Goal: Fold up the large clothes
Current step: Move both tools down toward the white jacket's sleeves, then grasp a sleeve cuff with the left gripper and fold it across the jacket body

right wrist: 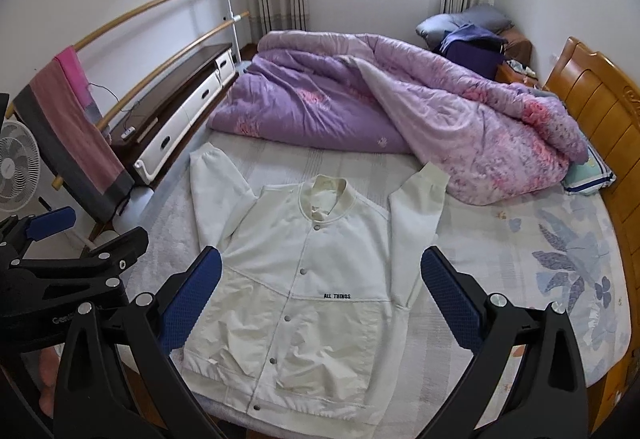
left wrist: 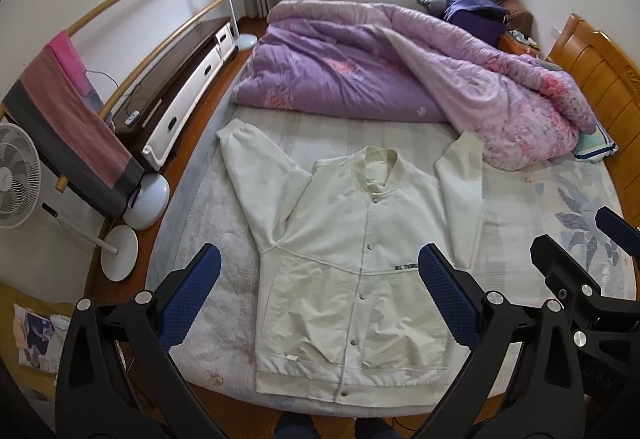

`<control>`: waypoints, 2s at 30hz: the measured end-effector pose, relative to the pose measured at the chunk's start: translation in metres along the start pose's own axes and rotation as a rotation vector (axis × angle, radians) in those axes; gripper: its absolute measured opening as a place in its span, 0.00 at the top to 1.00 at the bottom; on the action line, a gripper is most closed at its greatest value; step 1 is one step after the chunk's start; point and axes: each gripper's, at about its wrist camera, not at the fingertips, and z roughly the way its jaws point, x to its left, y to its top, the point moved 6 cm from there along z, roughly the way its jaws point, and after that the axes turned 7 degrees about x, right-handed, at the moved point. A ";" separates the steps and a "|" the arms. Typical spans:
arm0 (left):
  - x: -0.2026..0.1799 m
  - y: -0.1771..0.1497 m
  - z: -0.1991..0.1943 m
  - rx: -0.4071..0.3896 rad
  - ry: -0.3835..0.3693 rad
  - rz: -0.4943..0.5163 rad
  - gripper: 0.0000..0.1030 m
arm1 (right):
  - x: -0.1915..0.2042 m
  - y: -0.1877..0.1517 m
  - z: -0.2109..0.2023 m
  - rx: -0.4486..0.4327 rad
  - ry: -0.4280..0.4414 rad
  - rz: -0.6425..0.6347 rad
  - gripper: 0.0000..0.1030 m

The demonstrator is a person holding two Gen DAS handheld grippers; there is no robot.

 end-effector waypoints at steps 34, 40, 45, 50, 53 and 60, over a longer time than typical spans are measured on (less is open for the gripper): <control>0.321 0.173 0.577 0.243 -0.066 -0.334 0.28 | 0.104 -0.004 0.468 0.196 0.117 0.202 0.47; 0.330 0.194 0.620 0.245 -0.055 -0.382 0.36 | 0.113 -0.016 0.495 0.208 0.163 0.215 0.47; 0.332 0.200 0.626 0.234 0.002 -0.348 0.94 | 0.124 -0.026 0.502 0.233 0.196 0.198 0.47; 0.360 0.199 0.539 0.053 -0.040 -0.407 0.96 | 0.156 -0.029 0.497 0.251 0.317 0.134 0.72; 0.385 0.183 0.464 -0.071 -0.008 -0.440 0.96 | 0.185 -0.034 0.498 0.281 0.400 0.094 0.89; 0.377 0.143 0.345 -0.190 0.131 -0.323 0.96 | 0.200 -0.055 0.532 0.414 0.399 0.075 0.92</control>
